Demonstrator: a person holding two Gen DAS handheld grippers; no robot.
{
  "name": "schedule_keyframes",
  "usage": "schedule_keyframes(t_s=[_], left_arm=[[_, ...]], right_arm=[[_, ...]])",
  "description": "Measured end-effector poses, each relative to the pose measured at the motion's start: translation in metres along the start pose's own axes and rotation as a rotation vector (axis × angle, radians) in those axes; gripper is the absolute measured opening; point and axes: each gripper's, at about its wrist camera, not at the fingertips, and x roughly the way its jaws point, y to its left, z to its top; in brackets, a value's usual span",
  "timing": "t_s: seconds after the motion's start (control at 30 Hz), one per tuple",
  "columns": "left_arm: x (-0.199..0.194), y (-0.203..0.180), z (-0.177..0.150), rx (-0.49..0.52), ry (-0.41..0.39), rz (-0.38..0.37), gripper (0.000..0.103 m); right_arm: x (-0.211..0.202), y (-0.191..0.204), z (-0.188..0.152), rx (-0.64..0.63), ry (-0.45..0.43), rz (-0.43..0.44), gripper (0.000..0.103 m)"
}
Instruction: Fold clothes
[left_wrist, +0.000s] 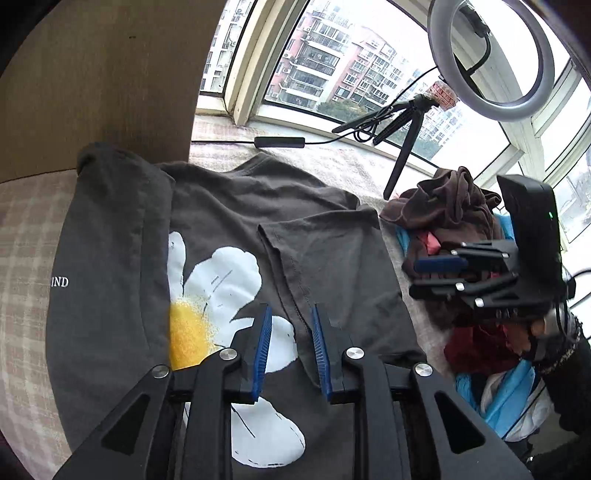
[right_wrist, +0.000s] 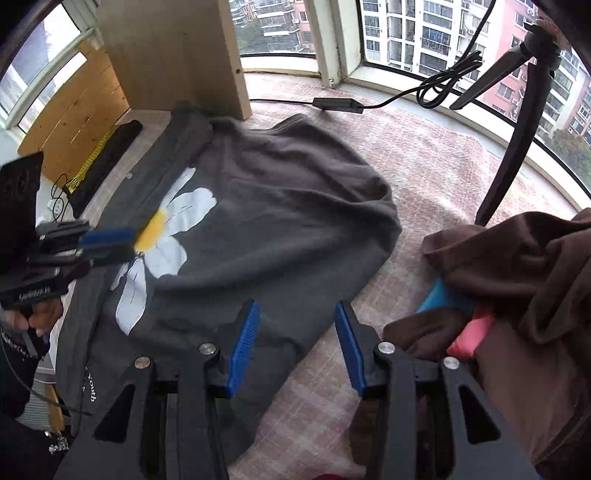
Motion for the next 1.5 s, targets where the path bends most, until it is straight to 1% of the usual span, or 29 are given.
schedule_keyframes(t_s=[0.03,0.07,0.13,0.2,0.3,0.37,0.4,0.43,0.47,0.5,0.57,0.67,0.7,0.73,0.77,0.8,0.87,0.93,0.97,1.0,1.07,1.1,1.17,1.23,1.27,1.3,1.37,1.4,1.5], left_arm=[[0.006,0.004,0.011,-0.006,0.006,-0.011,0.028],[0.015,0.008,0.021,-0.009,0.017,-0.013,0.028],[0.034,0.01,0.037,0.015,0.04,0.014,0.028],[0.053,0.01,0.048,0.045,0.068,0.038,0.028],[0.077,0.011,0.056,0.049,0.121,0.039,0.028],[0.087,0.007,0.057,0.072,0.142,0.038,0.028],[0.09,0.004,0.057,0.093,0.141,0.052,0.028],[0.093,0.002,0.057,0.107,0.14,0.069,0.028],[0.095,0.001,0.057,0.116,0.141,0.08,0.024],[0.097,0.001,0.057,0.117,0.146,0.083,0.016],[0.1,0.001,0.057,0.126,0.159,0.08,0.004],[0.099,-0.001,0.058,0.13,0.154,0.088,0.005],[0.098,0.001,0.059,0.118,0.153,0.091,0.008],[0.098,0.002,0.06,0.106,0.162,0.099,0.014],[0.098,0.003,0.061,0.098,0.168,0.101,0.029],[0.099,0.004,0.061,0.097,0.169,0.096,0.031],[0.101,0.0,0.059,0.131,0.168,0.107,0.029],[0.103,-0.007,0.058,0.18,0.172,0.134,0.01],[0.103,-0.007,0.058,0.186,0.175,0.145,0.002],[0.101,-0.007,0.06,0.182,0.164,0.147,0.001],[0.093,-0.005,0.067,0.174,0.116,0.155,0.001],[0.09,-0.002,0.071,0.165,0.095,0.171,0.002],[0.091,0.006,0.078,0.126,0.108,0.167,0.001],[0.088,0.011,0.082,0.107,0.112,0.168,0.006],[0.084,0.011,0.082,0.109,0.103,0.174,0.01],[0.078,0.01,0.081,0.111,0.098,0.17,0.011],[0.068,0.002,0.071,0.13,0.119,0.134,0.011],[0.065,-0.003,0.064,0.144,0.136,0.113,0.013],[0.054,-0.023,0.033,0.18,0.195,0.069,0.014]], right_arm=[[0.001,0.016,-0.011,-0.033,0.008,0.001,0.042],[0.004,0.027,-0.02,-0.062,0.017,-0.017,0.042],[0.014,0.04,-0.034,-0.113,0.035,-0.078,0.042],[0.024,0.044,-0.043,-0.125,0.053,-0.11,0.042],[0.033,0.037,-0.051,-0.098,0.072,-0.09,0.042],[0.035,0.034,-0.052,-0.098,0.072,-0.095,0.042],[0.034,0.032,-0.053,-0.096,0.068,-0.091,0.04],[0.033,0.029,-0.053,-0.091,0.063,-0.085,0.034],[0.032,0.027,-0.053,-0.087,0.061,-0.085,0.03],[0.031,0.024,-0.054,-0.087,0.058,-0.09,0.022],[0.03,0.019,-0.056,-0.085,0.061,-0.085,0.019],[0.027,0.013,-0.057,-0.071,0.053,-0.072,0.019],[0.025,0.014,-0.057,-0.079,0.045,-0.074,0.019],[0.024,0.016,-0.056,-0.092,0.04,-0.079,0.019],[0.024,0.018,-0.056,-0.106,0.038,-0.087,0.019],[0.023,0.019,-0.056,-0.12,0.036,-0.095,0.019],[0.025,0.023,-0.056,-0.136,0.046,-0.103,0.019],[0.026,0.024,-0.058,-0.143,0.051,-0.11,0.017],[0.025,0.024,-0.059,-0.147,0.049,-0.113,0.015],[0.024,0.022,-0.06,-0.148,0.047,-0.114,0.011],[0.021,0.019,-0.062,-0.15,0.049,-0.112,0.009],[0.02,0.017,-0.064,-0.153,0.054,-0.112,0.008],[0.02,0.014,-0.066,-0.155,0.063,-0.111,0.008],[0.02,0.012,-0.065,-0.148,0.066,-0.107,0.009],[0.02,0.012,-0.065,-0.146,0.069,-0.106,0.009],[0.02,0.011,-0.064,-0.145,0.068,-0.107,0.009],[0.019,0.011,-0.065,-0.153,0.066,-0.114,0.009],[0.018,0.012,-0.065,-0.16,0.067,-0.119,0.009],[0.012,0.011,-0.064,-0.165,0.091,-0.112,0.011]])
